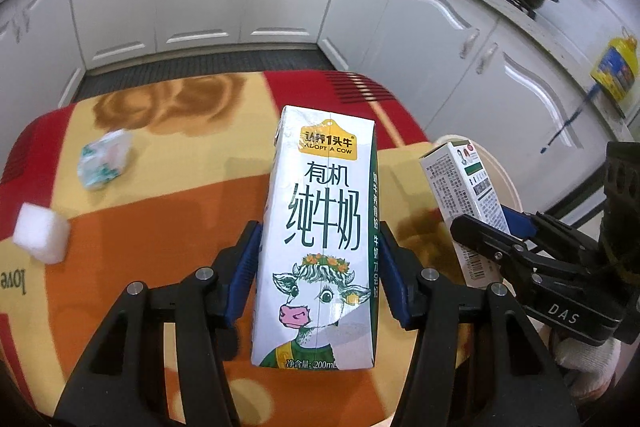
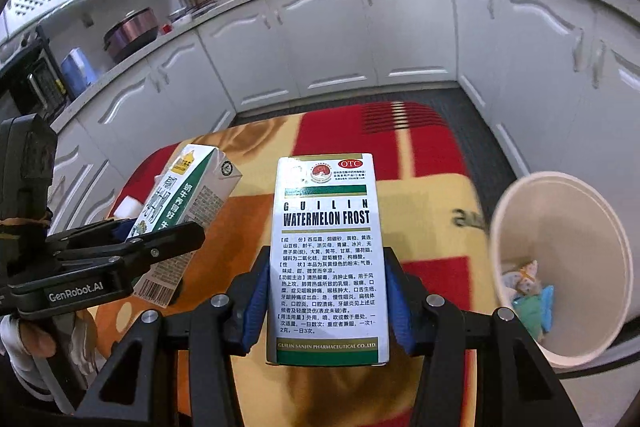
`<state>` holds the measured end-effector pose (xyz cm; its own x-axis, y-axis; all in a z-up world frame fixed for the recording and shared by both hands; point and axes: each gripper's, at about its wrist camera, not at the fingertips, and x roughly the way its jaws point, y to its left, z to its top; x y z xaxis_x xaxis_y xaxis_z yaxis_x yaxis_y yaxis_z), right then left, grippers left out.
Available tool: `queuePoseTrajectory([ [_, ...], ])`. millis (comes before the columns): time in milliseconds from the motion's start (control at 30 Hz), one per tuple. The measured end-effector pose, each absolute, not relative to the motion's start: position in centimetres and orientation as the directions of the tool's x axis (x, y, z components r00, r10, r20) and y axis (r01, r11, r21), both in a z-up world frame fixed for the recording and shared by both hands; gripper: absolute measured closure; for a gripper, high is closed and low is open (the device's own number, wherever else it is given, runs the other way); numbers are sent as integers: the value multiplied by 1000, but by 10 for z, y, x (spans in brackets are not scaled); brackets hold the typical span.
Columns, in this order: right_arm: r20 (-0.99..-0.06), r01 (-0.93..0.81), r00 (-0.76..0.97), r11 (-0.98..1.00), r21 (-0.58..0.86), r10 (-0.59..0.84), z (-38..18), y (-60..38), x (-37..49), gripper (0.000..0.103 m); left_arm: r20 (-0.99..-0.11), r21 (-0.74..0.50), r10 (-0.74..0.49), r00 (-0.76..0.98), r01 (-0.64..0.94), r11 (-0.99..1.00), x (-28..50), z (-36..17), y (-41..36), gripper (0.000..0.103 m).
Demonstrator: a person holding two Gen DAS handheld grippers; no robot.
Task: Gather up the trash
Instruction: 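Grasp the milk carton with the left tool while the right tool grasps the Watermelon Frost box, then carry the milk carton and Watermelon Frost box to the white bin and release both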
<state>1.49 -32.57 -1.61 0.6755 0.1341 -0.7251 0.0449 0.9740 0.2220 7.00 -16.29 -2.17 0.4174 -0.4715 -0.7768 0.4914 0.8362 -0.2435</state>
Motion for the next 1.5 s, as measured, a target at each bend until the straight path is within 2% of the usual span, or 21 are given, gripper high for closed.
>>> queuePoseTrajectory([
  [800, -705, 306, 709, 909, 282, -21, -17, -451, -52, 53, -782, -233, -533, 324, 640, 732, 45, -24, -305, 49],
  [1500, -728, 430, 681, 845, 316, -74, -37, -510, -82, 53, -810, -223, -532, 249, 707, 671, 40, -44, -387, 49],
])
